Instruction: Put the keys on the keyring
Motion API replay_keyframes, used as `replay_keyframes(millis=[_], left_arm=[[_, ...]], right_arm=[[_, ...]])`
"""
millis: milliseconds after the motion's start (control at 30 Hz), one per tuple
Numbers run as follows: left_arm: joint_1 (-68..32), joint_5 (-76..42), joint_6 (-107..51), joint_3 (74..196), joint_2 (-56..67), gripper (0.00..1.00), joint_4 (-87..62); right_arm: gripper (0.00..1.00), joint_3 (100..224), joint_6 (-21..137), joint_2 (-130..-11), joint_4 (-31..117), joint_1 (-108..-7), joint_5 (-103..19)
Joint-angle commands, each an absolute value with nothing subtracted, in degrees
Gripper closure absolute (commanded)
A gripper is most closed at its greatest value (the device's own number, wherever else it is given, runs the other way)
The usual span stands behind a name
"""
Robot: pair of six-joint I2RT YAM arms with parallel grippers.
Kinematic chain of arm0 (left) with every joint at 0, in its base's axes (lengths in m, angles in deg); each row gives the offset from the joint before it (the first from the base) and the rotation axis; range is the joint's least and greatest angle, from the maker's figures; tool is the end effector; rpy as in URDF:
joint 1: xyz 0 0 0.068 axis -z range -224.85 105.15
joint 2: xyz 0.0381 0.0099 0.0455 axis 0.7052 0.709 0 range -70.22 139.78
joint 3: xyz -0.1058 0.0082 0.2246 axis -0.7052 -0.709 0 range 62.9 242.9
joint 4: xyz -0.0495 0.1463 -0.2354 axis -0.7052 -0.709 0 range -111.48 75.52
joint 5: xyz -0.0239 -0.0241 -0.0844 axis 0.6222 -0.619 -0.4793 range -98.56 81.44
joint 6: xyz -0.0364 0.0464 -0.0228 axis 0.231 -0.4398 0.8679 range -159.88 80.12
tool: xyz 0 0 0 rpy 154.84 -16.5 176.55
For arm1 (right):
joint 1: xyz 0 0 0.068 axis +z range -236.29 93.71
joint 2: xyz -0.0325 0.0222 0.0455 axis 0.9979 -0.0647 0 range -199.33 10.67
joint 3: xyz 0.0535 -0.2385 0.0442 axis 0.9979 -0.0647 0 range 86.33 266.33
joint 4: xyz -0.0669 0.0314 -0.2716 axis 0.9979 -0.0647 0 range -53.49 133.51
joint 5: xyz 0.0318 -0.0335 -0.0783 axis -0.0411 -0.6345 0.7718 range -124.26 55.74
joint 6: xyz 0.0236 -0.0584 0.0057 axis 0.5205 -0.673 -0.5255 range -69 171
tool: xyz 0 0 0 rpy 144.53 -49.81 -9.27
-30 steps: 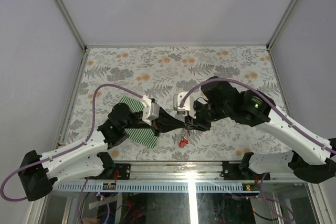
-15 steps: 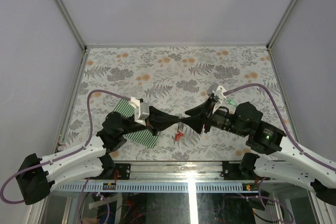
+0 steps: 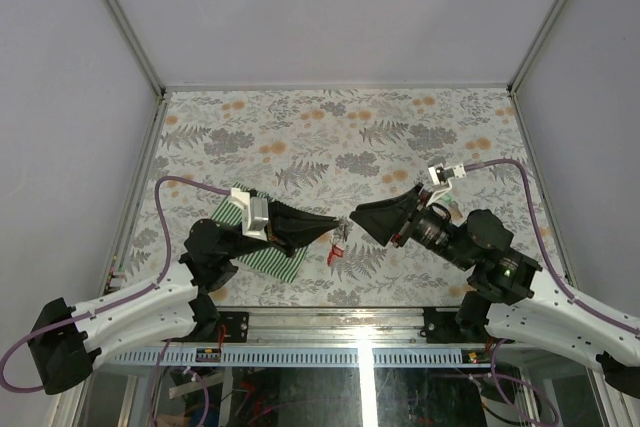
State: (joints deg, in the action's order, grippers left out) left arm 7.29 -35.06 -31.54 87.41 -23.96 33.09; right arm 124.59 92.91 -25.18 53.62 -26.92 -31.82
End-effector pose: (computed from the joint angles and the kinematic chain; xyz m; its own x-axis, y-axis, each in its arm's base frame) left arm 0.1242 -0.1952 0.2942 0.1263 -0.3739 -0.9188 0.9817 0.1800 0.0617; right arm 0.1087 0.1794 0.3509 -0.4780 0.5026 -0.7203 -0.6977 0.2810 0.6590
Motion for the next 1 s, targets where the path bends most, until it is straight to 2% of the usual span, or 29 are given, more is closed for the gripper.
replay_keyframes(millis=[0,367,967], left_arm=[[7.55,-34.20,-31.20,87.24,-24.45,1.00,39.26],[7.55,-34.04,-31.18,87.55,-24.95,1.00,39.17],[7.56,-33.49,-31.55,87.46,-25.02,1.00,38.97]], right_arm=[[0.53,124.64,96.74,-25.99,59.86,-26.66,-31.74],[0.57,124.05,97.95,-27.77,60.83,-26.61,-35.20],[0.79,123.07,98.78,-26.51,60.74,-26.64,-36.50]])
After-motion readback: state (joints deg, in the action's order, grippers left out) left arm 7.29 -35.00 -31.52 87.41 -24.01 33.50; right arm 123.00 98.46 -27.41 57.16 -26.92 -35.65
